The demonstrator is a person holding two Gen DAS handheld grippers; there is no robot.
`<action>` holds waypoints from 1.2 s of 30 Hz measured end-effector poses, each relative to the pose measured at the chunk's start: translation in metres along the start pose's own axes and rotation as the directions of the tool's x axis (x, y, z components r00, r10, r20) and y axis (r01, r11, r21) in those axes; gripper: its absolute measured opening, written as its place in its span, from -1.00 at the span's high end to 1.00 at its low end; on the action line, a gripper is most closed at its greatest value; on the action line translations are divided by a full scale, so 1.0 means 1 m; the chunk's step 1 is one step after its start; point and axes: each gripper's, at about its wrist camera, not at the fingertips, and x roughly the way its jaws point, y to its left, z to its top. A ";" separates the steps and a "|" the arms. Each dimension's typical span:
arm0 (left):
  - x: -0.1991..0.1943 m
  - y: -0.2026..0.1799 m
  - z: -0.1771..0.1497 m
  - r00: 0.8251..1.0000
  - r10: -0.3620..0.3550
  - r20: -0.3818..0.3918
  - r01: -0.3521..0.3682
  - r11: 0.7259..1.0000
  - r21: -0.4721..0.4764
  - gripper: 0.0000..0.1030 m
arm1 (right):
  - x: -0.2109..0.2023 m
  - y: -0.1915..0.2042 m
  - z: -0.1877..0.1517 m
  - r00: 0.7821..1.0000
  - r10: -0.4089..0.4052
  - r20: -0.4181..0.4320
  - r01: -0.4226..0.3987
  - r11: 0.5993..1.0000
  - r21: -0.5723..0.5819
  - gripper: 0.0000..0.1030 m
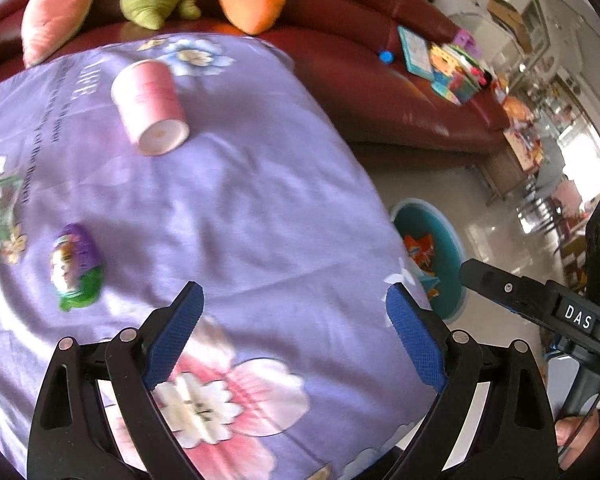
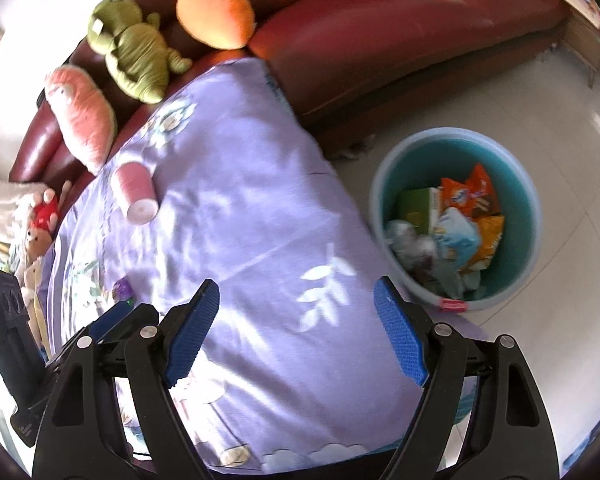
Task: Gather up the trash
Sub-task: 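Move both tools back over the table toward the pink cup and plastic packet, then grasp the clear plastic packet with the left tool while right tool grasps the pink cup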
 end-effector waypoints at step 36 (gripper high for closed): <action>-0.041 0.238 0.032 0.952 0.305 0.032 -0.274 0.893 -0.356 -0.80 | 0.101 0.198 0.013 0.991 -0.010 -0.133 -0.042 0.924 -0.380 -0.48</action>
